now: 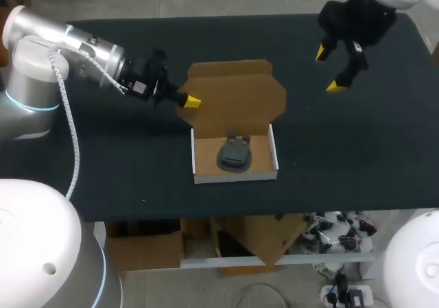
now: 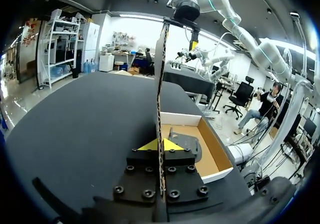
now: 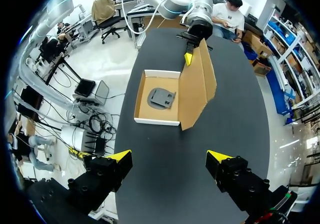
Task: Assemble the packaging by folding the flat box into shape, placing the metal phone stand inside, and closing the box properly
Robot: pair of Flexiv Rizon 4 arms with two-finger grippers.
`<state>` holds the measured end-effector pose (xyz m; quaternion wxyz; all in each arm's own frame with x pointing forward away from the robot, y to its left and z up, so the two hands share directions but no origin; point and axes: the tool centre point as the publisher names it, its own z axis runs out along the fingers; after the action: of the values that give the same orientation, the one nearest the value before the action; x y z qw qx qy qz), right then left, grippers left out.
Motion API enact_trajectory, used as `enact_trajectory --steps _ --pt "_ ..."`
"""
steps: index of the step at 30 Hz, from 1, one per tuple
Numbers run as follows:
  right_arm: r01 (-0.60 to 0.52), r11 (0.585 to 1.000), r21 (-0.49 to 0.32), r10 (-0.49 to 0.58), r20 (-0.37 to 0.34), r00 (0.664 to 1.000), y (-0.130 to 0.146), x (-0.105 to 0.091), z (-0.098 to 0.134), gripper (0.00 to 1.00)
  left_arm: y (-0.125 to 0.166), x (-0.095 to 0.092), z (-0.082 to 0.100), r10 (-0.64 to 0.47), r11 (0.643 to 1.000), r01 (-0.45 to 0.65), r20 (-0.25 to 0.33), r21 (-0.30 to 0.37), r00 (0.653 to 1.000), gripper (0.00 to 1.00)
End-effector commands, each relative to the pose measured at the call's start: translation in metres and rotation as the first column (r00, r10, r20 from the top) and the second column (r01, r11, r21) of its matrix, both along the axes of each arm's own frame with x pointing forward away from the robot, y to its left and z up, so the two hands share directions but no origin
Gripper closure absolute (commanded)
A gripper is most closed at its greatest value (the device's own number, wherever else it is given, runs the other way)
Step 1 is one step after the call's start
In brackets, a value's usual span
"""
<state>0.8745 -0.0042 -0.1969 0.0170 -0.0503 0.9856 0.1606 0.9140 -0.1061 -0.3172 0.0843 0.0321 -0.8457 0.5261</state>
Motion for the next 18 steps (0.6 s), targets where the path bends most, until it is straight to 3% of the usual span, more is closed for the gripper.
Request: enact_trajectory --steps 1,12,18 --pt "-0.005 1.000 -0.007 0.005 -0.002 1.000 0.003 0.000 0.004 0.00 -0.002 -0.012 0.002 0.038 0.999 -0.040 0.067 0.027 0.997 1.00" --pt "-0.030 0.999 -0.013 0.030 -0.008 1.000 0.014 0.003 0.004 0.00 0.001 -0.021 -0.001 0.078 0.993 -0.093 0.187 0.072 0.979 1.00" --pt "-0.041 0.999 -0.019 0.041 -0.011 0.999 0.020 0.005 0.004 0.00 0.003 -0.025 -0.002 0.091 0.991 -0.110 0.218 0.078 0.972 1.00"
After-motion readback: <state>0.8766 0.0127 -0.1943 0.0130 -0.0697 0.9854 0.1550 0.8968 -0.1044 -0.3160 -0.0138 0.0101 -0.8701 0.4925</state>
